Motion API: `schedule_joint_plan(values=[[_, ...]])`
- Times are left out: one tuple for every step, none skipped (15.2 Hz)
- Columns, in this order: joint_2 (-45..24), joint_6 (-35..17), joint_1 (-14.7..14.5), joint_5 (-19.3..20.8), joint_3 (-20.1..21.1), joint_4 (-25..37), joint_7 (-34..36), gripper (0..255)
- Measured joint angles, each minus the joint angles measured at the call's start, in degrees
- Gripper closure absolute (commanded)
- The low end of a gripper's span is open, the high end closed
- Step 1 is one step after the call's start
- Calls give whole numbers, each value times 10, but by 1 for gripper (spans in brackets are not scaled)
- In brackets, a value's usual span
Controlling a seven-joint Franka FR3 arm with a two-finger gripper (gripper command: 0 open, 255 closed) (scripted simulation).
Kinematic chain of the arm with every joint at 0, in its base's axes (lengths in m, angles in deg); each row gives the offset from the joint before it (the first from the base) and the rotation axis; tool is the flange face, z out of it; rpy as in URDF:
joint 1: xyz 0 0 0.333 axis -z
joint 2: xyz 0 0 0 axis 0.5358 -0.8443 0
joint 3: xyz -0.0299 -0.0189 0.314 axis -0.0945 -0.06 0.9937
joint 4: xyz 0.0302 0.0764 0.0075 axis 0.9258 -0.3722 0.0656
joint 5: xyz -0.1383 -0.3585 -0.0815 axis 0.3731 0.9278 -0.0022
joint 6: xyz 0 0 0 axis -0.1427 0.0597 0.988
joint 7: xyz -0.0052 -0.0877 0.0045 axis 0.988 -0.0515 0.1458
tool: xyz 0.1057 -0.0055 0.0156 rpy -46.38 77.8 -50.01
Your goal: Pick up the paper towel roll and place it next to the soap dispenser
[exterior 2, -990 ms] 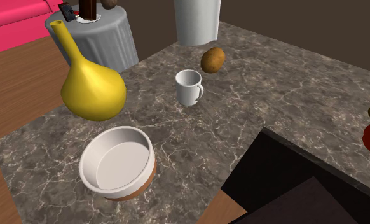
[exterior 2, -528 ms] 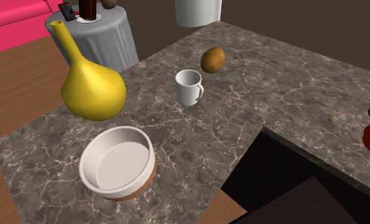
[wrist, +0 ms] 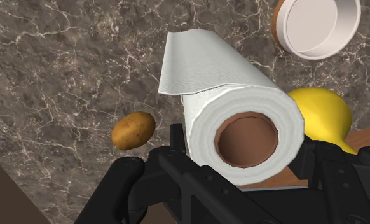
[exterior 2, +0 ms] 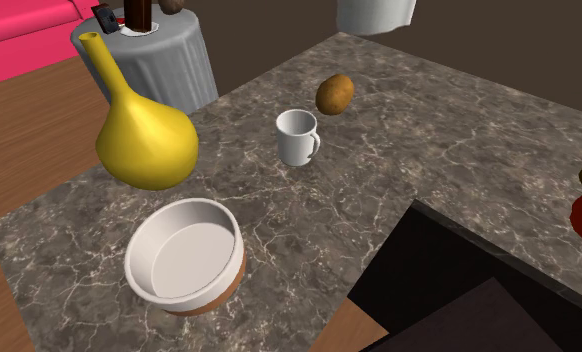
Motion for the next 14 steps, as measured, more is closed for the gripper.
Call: schedule_joint_plan(values=[[20,-7,6,-2,-5,-26,-10,255],[33,-14,12,-3,-11,-45,-21,255],[45,-14,18,-4,-16,-57,-32,255],[59,-19,25,-5,-23,-76,-45,255],[72,-24,30,-6,-29,-93,-57,255],[88,-32,35,-6,-35,-116,-67,255],[95,-29,42,-6,-43,-120,-82,255],[106,-33,48,-6,-51,-134,-96,255],[115,-35,53,-5,-59,-144,-108,255],[122,-36,60,-4,-67,-152,-123,255],[138,-39,66,-3,-76,-170,-138,255],[145,-38,72,-2,-85,-175,-153,255],[156,-42,76,0,-91,-189,-163,255],[158,-40,80,1,-99,-189,-175,255]])
